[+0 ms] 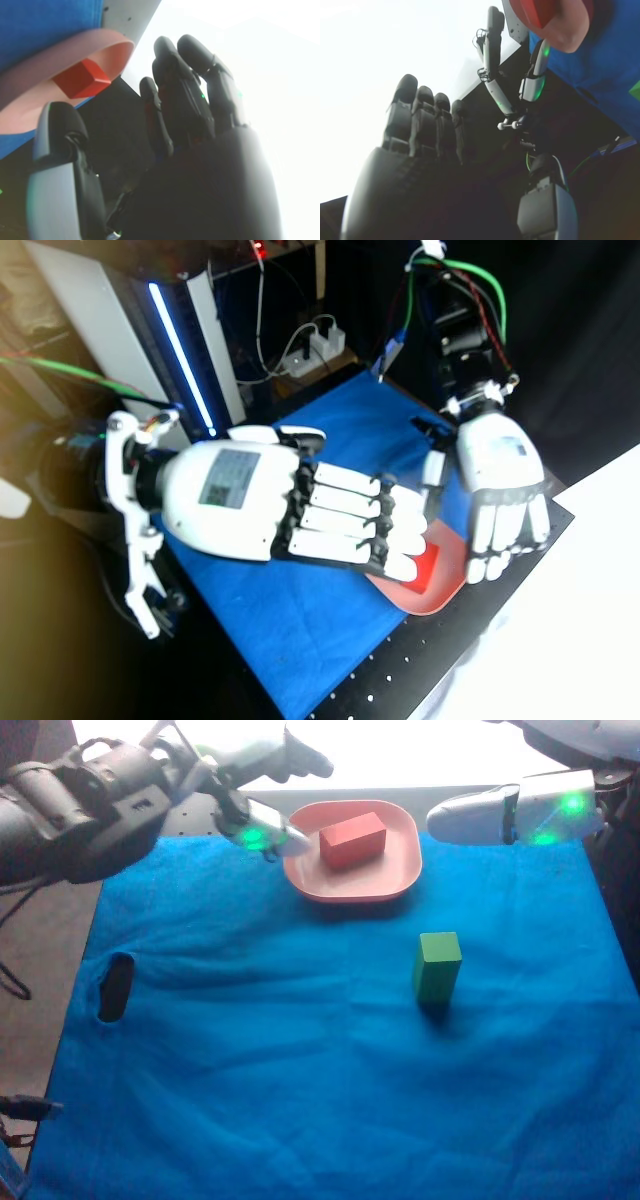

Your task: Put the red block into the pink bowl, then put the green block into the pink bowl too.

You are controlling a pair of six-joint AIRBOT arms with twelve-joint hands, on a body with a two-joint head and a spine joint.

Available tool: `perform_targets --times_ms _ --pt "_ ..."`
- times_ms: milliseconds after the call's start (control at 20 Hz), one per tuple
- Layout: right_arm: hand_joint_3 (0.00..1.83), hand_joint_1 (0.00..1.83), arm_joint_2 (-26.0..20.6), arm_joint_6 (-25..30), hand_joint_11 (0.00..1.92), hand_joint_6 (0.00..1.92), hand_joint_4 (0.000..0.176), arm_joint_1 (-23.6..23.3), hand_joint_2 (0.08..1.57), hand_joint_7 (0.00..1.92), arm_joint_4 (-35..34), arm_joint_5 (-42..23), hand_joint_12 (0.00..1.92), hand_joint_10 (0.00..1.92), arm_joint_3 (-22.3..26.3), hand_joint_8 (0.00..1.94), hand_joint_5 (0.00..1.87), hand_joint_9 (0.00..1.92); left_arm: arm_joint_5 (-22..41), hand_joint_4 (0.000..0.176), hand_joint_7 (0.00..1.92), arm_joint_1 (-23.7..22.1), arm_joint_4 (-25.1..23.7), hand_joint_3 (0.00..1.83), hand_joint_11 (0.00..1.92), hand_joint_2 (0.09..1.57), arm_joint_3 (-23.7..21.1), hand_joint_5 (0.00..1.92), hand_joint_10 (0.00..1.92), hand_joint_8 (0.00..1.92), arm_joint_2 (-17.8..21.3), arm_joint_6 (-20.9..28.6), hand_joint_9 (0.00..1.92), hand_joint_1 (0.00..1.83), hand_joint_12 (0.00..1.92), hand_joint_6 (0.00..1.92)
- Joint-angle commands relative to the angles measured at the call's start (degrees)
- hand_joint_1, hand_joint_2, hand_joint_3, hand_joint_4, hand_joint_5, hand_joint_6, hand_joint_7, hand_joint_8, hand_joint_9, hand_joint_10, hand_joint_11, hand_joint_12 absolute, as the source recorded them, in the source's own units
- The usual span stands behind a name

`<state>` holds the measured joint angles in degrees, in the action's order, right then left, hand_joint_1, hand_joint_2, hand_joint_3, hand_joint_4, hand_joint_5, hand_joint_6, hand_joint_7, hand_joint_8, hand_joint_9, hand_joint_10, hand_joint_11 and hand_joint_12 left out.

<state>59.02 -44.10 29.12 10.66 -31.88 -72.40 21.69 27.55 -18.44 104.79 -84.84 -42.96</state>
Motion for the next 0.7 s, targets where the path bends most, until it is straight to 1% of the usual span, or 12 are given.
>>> perform_targets --times_ms 0,50,100,150,200,250,300,350,450,550,600,650 --pt "0.00 0.03 0.08 1.24 0.00 0.00 0.000 -0.92 0.96 0.16 -0.58 -6.97 0.47 0.00 -0.15 0.00 0.17 0.13 6.09 0.033 0.56 -0.79 1.33 0.00 0.19 1.04 -0.24 0.47 0.01 0.00 0.48 0.05 0.68 0.80 1.27 0.00" --pt "0.00 0.02 0.08 1.84 0.00 0.00 0.000 -0.88 0.94 0.16 -0.32 -6.97 0.52 0.00 0.01 0.00 0.16 0.14 6.33 0.057 0.56 -0.85 1.76 0.00 0.17 1.02 -0.72 0.47 0.00 0.00 1.35 0.06 0.67 0.80 1.31 0.00" --pt "0.00 0.02 0.08 1.84 0.00 0.00 0.000 -0.87 0.94 0.16 -0.23 -6.97 0.52 0.00 0.23 0.00 0.16 0.14 6.47 0.057 0.56 -0.87 1.98 0.00 0.17 1.02 -1.04 0.47 0.00 0.00 1.87 0.06 0.67 0.80 1.31 0.00" --pt "0.00 0.06 0.08 1.84 0.00 0.00 0.000 -0.84 0.89 0.17 -0.19 -6.97 0.57 0.00 0.58 0.00 0.17 0.15 6.73 0.086 0.55 -0.90 2.22 0.00 0.15 1.01 -1.49 0.48 0.00 0.00 2.62 0.07 0.67 0.81 1.42 0.00" --pt "0.00 0.06 0.08 1.84 0.00 0.00 0.000 -0.78 0.89 0.17 -0.08 -6.97 0.57 0.00 0.89 0.00 0.17 0.15 7.02 0.086 0.55 -0.91 2.26 0.00 0.15 1.01 -2.04 0.48 0.00 0.00 3.35 0.07 0.67 0.81 1.42 0.00" --pt "0.00 0.09 0.04 1.84 0.00 0.00 0.000 -0.50 0.85 0.19 0.04 -6.97 0.51 0.00 1.40 0.00 0.15 0.14 7.37 0.105 0.53 -0.92 2.24 0.00 0.06 1.00 -2.99 0.48 0.00 0.00 4.42 0.06 0.60 0.81 1.35 0.00" --pt "0.00 0.10 -0.04 1.84 0.00 0.00 0.000 -0.18 0.83 0.20 0.20 -6.96 0.57 0.01 1.80 0.00 0.15 0.17 7.76 0.092 0.56 -0.93 2.22 0.00 0.06 1.00 -3.88 0.47 0.00 0.00 5.28 0.02 0.59 0.81 1.31 0.00" --pt "0.00 0.15 -0.27 1.84 0.00 0.00 0.000 0.28 0.82 0.17 0.31 -6.96 0.53 0.01 2.22 0.00 0.14 0.18 8.15 0.109 0.57 -0.93 2.23 0.00 0.08 0.98 -4.61 0.47 0.00 0.00 5.98 -0.09 0.60 0.81 1.23 0.00" --pt "0.00 0.24 -1.02 1.84 0.00 0.00 0.000 1.79 0.79 0.22 0.31 -6.96 0.52 0.01 3.41 0.01 0.13 0.20 8.67 0.086 0.54 -0.94 2.24 0.00 0.09 0.97 -5.68 0.46 0.00 0.00 7.09 -0.36 0.56 0.82 1.11 0.00" --pt "0.00 0.27 -1.44 1.84 0.00 0.00 0.000 3.33 0.77 0.24 0.30 -6.96 0.58 0.01 4.47 0.01 0.13 0.22 8.85 0.080 0.53 -0.94 3.71 0.00 0.09 0.97 -7.56 0.46 0.00 0.00 8.72 -2.81 0.55 0.84 1.09 0.00" --pt "0.00 0.38 -1.51 1.84 0.00 0.00 0.000 3.98 0.75 0.24 0.30 -6.96 0.58 0.01 4.82 0.01 0.13 0.22 8.95 0.083 0.54 -0.93 4.61 0.00 0.12 0.95 -8.75 0.48 0.01 0.01 9.72 -4.36 0.57 0.85 1.10 0.01" --pt "0.00 0.40 -1.59 1.84 0.00 0.00 0.000 4.42 0.75 0.25 0.30 -6.96 0.65 0.00 5.07 0.00 0.14 0.24 9.14 0.083 0.52 -0.91 4.79 0.00 0.12 0.93 -9.48 0.47 0.00 0.00 10.36 -4.82 0.55 0.83 1.10 0.00"
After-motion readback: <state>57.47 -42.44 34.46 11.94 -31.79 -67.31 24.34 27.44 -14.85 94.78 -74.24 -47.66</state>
